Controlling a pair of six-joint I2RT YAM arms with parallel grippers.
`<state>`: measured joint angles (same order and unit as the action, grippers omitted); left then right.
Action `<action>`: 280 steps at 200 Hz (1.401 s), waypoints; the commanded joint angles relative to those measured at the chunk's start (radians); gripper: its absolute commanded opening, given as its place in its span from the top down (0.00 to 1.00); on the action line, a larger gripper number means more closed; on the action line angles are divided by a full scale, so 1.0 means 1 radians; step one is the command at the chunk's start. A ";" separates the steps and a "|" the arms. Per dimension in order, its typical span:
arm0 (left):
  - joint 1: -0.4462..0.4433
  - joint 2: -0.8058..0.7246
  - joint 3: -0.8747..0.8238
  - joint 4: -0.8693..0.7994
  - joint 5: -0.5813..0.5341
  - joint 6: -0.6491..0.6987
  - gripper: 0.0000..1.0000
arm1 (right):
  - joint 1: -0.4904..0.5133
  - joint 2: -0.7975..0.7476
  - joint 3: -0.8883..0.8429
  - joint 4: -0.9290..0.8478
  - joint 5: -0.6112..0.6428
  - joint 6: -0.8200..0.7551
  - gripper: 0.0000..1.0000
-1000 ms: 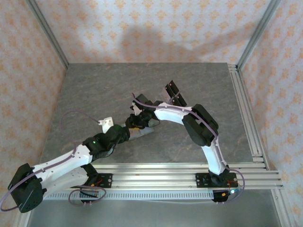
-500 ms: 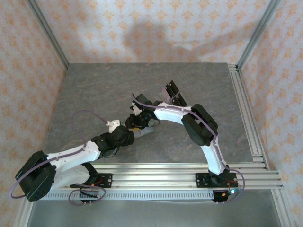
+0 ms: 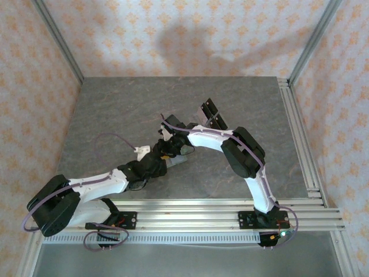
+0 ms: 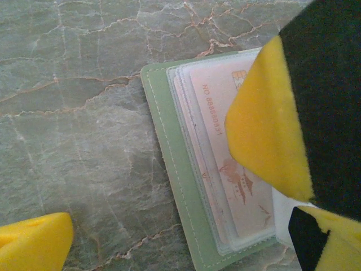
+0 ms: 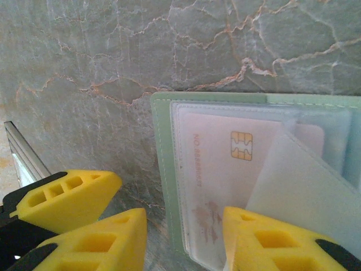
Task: Put the credit cards into the card holder
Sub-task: Flip over the card slot in the card holder.
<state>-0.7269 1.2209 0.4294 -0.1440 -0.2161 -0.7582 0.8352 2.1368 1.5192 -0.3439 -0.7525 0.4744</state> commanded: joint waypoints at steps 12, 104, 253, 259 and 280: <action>-0.002 0.033 0.029 0.046 -0.019 0.011 0.00 | 0.007 0.023 0.030 -0.024 -0.001 -0.013 0.60; -0.003 0.080 0.016 0.059 -0.034 -0.003 0.00 | -0.003 -0.004 0.078 -0.039 0.001 -0.013 0.60; -0.003 0.057 0.004 0.050 -0.038 -0.009 0.00 | -0.113 -0.111 -0.121 0.051 0.051 0.027 0.59; -0.003 0.054 0.005 0.048 -0.036 -0.009 0.00 | -0.109 -0.101 -0.112 0.048 0.046 0.024 0.59; -0.003 0.047 0.009 0.039 -0.039 -0.009 0.00 | -0.089 -0.081 -0.082 0.030 0.034 0.010 0.59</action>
<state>-0.7269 1.2892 0.4458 -0.1028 -0.2276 -0.7612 0.7204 2.0197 1.4014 -0.3195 -0.6933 0.4908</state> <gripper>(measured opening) 0.998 0.410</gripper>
